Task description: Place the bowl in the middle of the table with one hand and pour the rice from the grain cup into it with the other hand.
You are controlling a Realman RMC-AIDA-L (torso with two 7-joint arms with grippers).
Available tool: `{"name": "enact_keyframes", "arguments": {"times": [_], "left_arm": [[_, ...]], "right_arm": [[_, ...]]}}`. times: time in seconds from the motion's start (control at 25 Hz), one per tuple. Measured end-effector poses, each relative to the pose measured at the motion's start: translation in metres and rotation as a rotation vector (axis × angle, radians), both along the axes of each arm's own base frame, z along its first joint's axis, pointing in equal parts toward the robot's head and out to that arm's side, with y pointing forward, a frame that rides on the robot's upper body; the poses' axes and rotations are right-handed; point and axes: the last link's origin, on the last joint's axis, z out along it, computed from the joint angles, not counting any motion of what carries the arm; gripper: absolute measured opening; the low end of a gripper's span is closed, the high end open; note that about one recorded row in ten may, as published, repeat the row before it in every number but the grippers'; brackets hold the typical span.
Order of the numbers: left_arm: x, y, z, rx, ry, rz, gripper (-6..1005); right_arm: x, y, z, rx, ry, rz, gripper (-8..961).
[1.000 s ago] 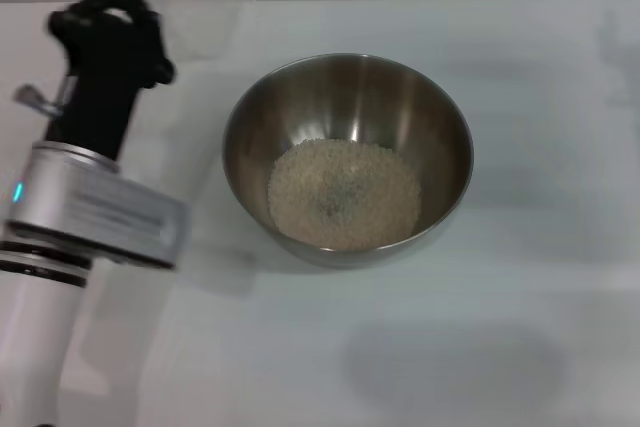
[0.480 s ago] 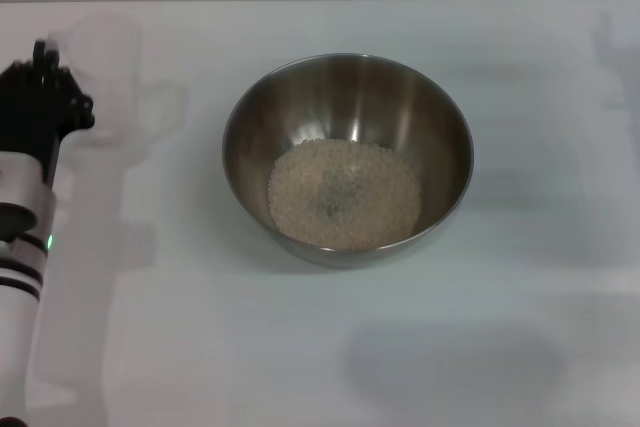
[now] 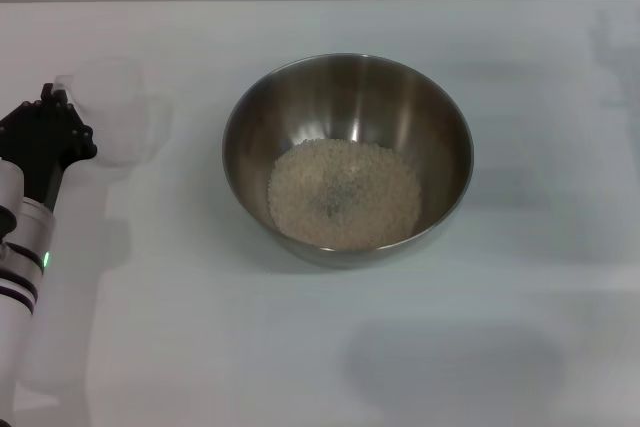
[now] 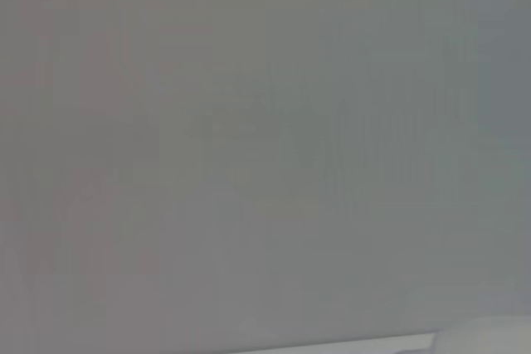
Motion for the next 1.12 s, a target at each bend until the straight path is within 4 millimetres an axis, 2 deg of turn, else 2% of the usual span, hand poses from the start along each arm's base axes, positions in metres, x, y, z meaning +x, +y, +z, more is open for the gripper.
{"name": "enact_keyframes", "arguments": {"times": [0.76, 0.96, 1.12], "left_arm": [[-0.008, -0.001, -0.007, -0.060, -0.082, 0.040, 107], [-0.013, -0.012, -0.007, -0.056, -0.090, 0.048, 325], [-0.018, -0.026, -0.002, -0.015, -0.101, 0.049, 375]], "right_arm": [[0.000, 0.000, 0.000, 0.001, 0.001, 0.000, 564], [-0.001, 0.000, 0.000, 0.000, -0.004, 0.001, 565], [0.000, 0.001, 0.001, 0.006, -0.004, -0.005, 566]]}}
